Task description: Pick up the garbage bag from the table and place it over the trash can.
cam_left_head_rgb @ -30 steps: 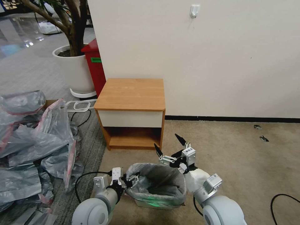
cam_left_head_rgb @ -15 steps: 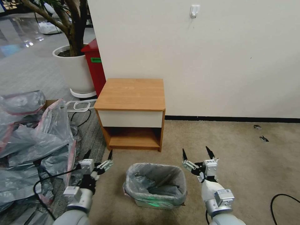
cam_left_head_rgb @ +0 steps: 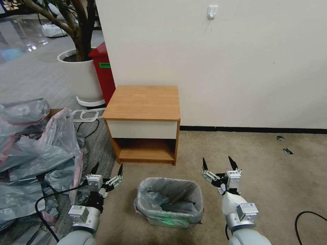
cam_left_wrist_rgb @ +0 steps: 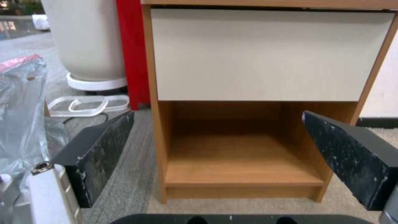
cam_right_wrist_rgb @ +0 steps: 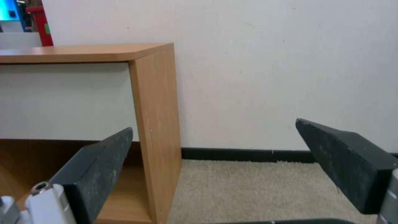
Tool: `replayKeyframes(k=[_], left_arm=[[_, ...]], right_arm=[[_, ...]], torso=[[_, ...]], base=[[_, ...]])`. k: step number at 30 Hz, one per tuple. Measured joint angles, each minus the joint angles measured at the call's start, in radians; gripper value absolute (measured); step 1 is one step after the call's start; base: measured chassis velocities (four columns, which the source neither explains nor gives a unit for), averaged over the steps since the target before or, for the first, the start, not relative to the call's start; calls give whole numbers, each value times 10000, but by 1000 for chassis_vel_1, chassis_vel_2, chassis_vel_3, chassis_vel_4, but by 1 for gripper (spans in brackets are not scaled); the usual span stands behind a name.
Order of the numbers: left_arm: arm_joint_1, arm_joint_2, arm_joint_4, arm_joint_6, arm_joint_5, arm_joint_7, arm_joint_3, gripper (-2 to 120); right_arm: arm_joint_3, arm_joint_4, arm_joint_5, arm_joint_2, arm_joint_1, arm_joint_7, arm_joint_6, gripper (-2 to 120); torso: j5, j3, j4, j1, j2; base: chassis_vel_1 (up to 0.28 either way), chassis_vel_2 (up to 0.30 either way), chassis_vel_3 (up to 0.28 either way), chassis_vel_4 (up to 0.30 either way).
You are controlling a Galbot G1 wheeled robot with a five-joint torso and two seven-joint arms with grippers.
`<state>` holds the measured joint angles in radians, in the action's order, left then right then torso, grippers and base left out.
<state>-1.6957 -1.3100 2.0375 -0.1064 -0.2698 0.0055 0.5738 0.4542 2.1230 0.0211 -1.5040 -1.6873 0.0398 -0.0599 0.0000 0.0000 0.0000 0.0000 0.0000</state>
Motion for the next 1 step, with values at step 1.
replayKeyframes(k=[1], left_arm=[[1,0,2,11,-3,0,-1,100]], right_arm=[[-2,0,-1,1,0,-3,2,100]], torso=[[0,0,-1,0,0]], base=[[0,0,0,0]])
